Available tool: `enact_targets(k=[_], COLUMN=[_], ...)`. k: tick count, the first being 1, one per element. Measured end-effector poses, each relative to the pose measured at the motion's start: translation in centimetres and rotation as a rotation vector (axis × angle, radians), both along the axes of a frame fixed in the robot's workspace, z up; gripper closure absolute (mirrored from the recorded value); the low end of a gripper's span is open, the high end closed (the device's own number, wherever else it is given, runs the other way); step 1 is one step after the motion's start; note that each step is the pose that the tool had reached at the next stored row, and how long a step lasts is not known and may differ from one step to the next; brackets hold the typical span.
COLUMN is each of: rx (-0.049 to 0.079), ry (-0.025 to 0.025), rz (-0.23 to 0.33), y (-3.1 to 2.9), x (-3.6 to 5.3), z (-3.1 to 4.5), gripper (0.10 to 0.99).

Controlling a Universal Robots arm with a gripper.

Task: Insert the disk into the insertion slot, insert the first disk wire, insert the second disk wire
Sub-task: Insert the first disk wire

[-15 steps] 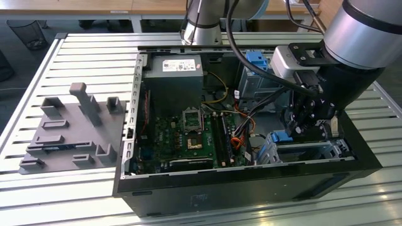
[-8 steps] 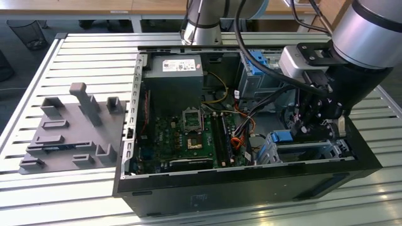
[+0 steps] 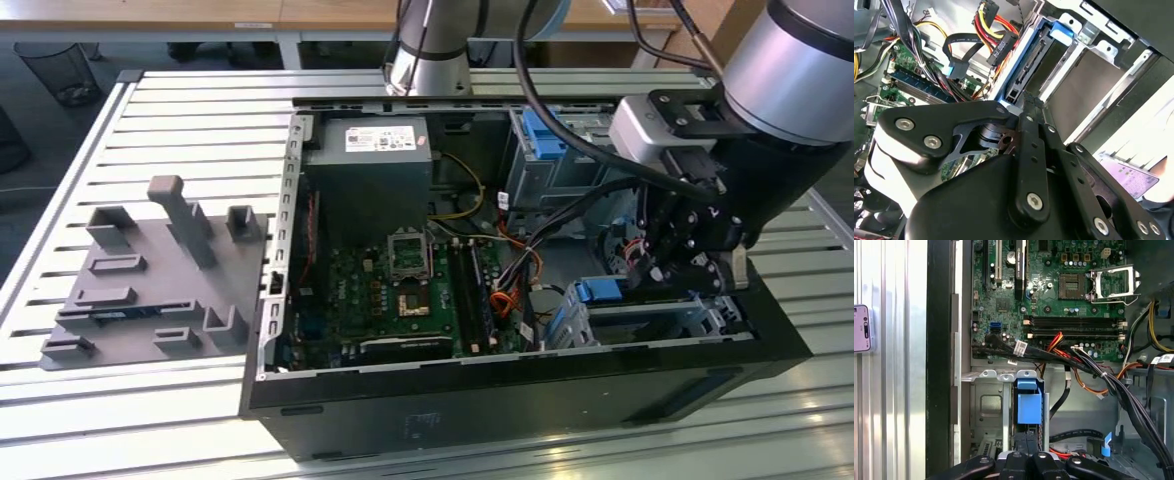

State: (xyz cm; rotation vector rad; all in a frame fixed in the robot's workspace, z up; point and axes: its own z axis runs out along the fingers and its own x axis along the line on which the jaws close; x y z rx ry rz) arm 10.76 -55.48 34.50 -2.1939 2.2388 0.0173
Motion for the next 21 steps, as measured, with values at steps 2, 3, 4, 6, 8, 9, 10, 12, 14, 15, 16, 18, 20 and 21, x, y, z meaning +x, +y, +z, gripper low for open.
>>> enact_targets(k=[2, 3, 4, 6, 8, 9, 10, 12, 14, 15, 16, 18, 20, 21], rx=[0.0, 0.0, 0.0, 0.0, 0.0, 0.0, 0.001, 0.001, 0.002, 0.002, 0.003, 0.003, 0.003, 0.003], ry=[0.0, 0.0, 0.0, 0.0, 0.0, 0.0, 0.0, 0.0, 0.0, 0.0, 0.0, 0.0, 0.0, 0.0], rz=[0.0, 0.0, 0.0, 0.0, 0.0, 0.0, 0.0, 0.0, 0.0, 0.0, 0.0, 0.0, 0.0, 0.0], y=[0.01, 0.02, 0.02, 0.03, 0.06, 0.08, 0.09, 0.1, 0.11, 0.12, 0.13, 0.22, 0.35, 0.42], x=[0.0, 0.0, 0.0, 0.0, 0.0, 0.0, 0.02, 0.2, 0.48, 0.62, 0.73, 0.82, 0.9, 0.94], z=[0.38, 0.64, 0.91, 1.36, 1.63, 1.65, 1.64, 1.67, 1.66, 1.66, 1.66, 1.65, 1.65, 1.65], gripper=[0.98, 0.98, 0.98, 0.98, 0.98, 0.98, 0.98, 0.98, 0.98, 0.98, 0.98, 0.98, 0.98, 0.98])
